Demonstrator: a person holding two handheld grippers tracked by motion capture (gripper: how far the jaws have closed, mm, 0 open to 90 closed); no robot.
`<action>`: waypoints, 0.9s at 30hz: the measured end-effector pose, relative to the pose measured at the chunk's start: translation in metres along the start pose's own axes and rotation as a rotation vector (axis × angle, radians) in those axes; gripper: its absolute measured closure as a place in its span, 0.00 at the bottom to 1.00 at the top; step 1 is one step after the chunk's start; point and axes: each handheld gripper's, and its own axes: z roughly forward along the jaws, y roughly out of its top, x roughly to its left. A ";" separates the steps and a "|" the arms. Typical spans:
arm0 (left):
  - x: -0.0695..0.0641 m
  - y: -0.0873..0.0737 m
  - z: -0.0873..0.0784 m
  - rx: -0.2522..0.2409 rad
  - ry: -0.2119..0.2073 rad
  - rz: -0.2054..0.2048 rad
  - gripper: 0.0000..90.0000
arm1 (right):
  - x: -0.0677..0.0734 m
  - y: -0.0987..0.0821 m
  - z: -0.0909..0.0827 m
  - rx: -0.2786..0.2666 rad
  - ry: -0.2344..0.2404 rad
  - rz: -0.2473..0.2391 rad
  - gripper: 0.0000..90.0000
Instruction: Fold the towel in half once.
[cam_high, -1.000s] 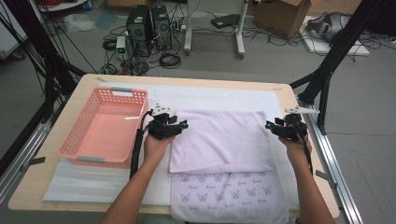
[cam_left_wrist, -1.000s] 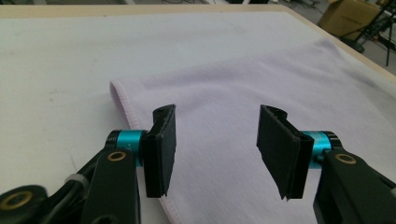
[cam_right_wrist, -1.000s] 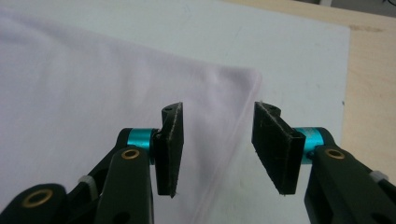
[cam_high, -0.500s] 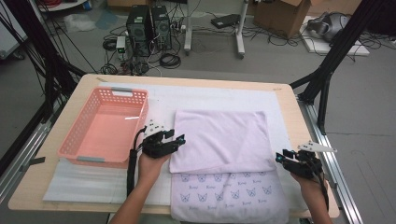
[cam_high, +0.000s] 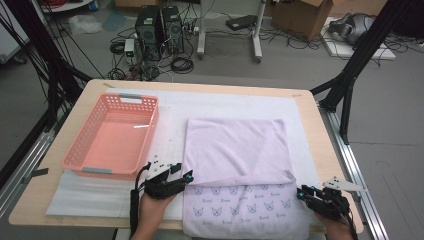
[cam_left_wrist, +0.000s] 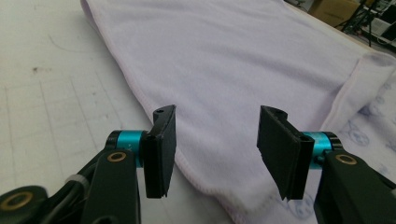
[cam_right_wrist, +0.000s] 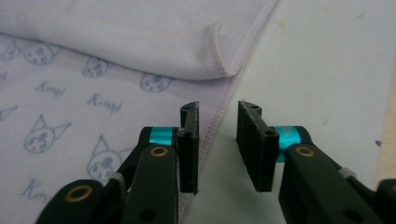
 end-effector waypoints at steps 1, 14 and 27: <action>0.000 0.000 -0.002 -0.001 0.004 -0.005 0.53 | -0.001 0.000 -0.001 0.005 0.028 0.002 0.98; -0.001 -0.006 -0.010 0.006 -0.009 -0.031 0.54 | -0.001 -0.001 -0.013 -0.039 -0.003 0.001 0.76; -0.001 -0.008 -0.015 0.031 -0.022 -0.038 0.54 | 0.018 -0.009 -0.023 0.082 -0.133 -0.061 0.98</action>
